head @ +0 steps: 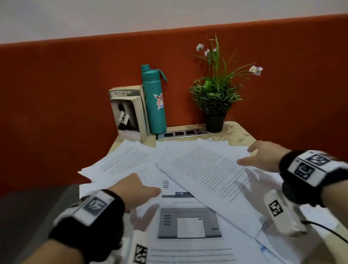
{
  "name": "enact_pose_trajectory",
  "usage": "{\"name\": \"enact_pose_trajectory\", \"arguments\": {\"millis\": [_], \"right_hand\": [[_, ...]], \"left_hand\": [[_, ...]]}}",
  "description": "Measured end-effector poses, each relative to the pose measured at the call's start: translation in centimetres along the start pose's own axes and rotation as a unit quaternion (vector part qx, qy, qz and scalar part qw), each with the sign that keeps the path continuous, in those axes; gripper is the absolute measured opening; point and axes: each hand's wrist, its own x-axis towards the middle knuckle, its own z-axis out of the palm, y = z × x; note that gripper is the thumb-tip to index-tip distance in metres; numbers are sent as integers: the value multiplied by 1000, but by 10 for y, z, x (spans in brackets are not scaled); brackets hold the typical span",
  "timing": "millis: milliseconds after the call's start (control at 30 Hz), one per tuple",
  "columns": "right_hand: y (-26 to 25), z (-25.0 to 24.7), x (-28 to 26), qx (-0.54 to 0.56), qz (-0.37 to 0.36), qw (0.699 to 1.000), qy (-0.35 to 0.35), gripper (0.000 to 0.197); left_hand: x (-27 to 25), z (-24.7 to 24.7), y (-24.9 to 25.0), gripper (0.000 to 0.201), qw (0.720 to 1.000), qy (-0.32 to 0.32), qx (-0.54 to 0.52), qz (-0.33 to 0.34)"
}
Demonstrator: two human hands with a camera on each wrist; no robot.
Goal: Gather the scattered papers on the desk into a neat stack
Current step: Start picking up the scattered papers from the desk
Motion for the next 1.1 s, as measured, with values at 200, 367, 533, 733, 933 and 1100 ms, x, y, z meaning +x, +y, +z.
{"name": "enact_pose_trajectory", "arguments": {"millis": [200, 367, 533, 733, 933, 1100], "right_hand": [[-6, 25, 28, -69, 41, 989, -120, 64], [2, 30, 33, -46, 30, 989, -139, 50], [4, 30, 27, 7, 5, 989, -149, 41], [25, 20, 36, 176, 30, 984, -22, 80], [12, 10, 38, 484, -101, 857, -145, 94], [0, 25, 33, 559, -107, 793, -215, 86]], "left_hand": [[28, 21, 23, 55, 995, 7, -95, -25], [39, 22, 31, 60, 968, -4, -251, -24], [41, 36, 46, 17, 892, -42, -450, 13], [44, 15, 40, 20, 931, 86, -308, 178], [39, -15, 42, 40, 867, 71, -429, 245], [48, -31, 33, 39, 910, 46, -388, 137]]}}
